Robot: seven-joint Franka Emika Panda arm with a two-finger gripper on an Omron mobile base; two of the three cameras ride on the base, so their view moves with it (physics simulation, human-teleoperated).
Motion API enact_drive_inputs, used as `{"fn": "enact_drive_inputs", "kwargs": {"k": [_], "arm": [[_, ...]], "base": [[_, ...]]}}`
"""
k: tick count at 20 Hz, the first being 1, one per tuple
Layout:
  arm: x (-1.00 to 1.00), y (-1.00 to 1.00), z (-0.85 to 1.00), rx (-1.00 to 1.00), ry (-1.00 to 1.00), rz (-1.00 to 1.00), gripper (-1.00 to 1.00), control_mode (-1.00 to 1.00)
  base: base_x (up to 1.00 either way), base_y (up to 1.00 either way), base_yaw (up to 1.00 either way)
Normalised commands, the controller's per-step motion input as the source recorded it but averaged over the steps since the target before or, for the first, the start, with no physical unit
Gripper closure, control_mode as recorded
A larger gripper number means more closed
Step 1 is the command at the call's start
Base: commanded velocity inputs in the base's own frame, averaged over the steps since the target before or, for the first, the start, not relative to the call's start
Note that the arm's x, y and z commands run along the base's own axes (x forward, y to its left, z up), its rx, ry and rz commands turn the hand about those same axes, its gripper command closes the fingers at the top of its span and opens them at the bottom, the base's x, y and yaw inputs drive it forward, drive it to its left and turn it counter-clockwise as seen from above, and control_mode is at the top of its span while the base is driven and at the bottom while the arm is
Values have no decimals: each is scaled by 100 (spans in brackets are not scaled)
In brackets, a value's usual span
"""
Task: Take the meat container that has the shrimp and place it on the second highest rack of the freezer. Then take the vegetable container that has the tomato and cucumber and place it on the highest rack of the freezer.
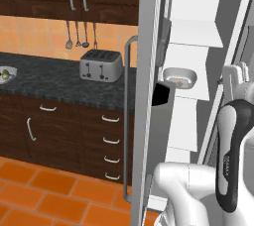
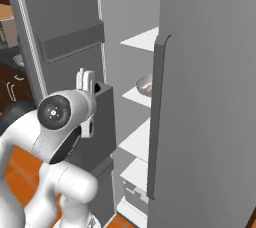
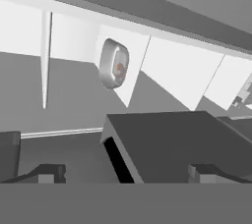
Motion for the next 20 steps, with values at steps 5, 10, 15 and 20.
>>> {"fn": "enact_drive_inputs", "kwargs": {"k": [5, 10, 15, 20], "arm": [[-100, 1, -25, -2, 0, 10, -100, -100], [0, 0, 0, 0, 0, 0, -100, 100], [0, 0, 0, 0, 0, 0, -100, 100], [0, 0, 0, 0, 0, 0, -100, 100]], "base": [[0, 0, 0], [-26, -58, 17], [-50, -14, 45], [-2, 5, 87]]}}
